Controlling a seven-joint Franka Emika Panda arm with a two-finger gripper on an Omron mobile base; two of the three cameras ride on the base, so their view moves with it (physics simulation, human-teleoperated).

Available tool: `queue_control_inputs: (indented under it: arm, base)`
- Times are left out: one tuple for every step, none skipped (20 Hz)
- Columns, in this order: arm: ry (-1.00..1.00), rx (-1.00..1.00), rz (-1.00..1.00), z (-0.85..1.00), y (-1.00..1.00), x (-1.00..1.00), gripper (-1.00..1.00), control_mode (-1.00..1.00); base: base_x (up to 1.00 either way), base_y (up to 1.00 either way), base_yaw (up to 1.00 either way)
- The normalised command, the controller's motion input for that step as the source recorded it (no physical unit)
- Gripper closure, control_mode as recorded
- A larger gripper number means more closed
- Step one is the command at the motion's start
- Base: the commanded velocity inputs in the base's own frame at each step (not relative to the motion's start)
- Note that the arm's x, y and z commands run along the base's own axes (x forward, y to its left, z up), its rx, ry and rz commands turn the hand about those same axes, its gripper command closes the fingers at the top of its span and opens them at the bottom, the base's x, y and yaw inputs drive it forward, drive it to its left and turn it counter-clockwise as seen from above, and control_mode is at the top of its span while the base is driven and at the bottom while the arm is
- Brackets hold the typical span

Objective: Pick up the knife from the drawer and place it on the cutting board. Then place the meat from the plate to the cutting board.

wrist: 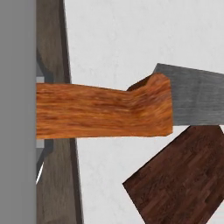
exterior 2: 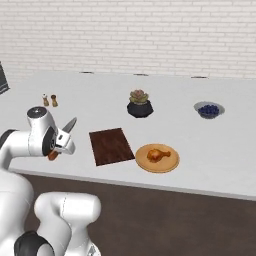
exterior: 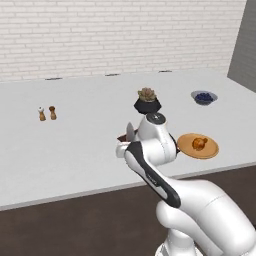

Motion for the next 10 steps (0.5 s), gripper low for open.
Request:
queue_control_inputs:
  arm:
    - [0.0,0.0,0.0,0.0,0.0,0.0,1.0,1.0]
    - [0.0,0.0,0.0,0.0,0.0,0.0,1.0,1.0]
    - [0.0,0.0,0.0,0.0,0.0,0.0,1.0,1.0]
    - [0.0,0.0,0.0,0.0,0.0,0.0,1.0,1.0]
    - [0.0,0.0,0.0,0.0,0.0,0.0,1.0,1.0]
    - [0.0,0.0,0.0,0.0,0.0,0.0,1.0,1.0]
    - [0.0,0.0,0.0,0.0,0.0,0.0,1.0,1.0]
    - [0.0,0.0,0.0,0.0,0.0,0.0,1.0,1.0]
    - [0.0,0.0,0.0,0.0,0.0,0.0,1.0,1.0]
    - [0.0,0.0,0.0,0.0,0.0,0.0,1.0,1.0]
  base:
    - [0.16,-0.15,0.0]
    - [0.02,-0.13,0.0]
    - [0.0,-0.14,0.0]
    - [0.08,-0.15,0.0]
    - [0.04,-0.12,0.0]
    - [0.21,-0.16,0.0]
    - [0.23,-0.19,0.0]
    - [0.24,-0.21,0.0]
    - [0.24,-0.24,0.0]
    - [0.21,-0.26,0.0]
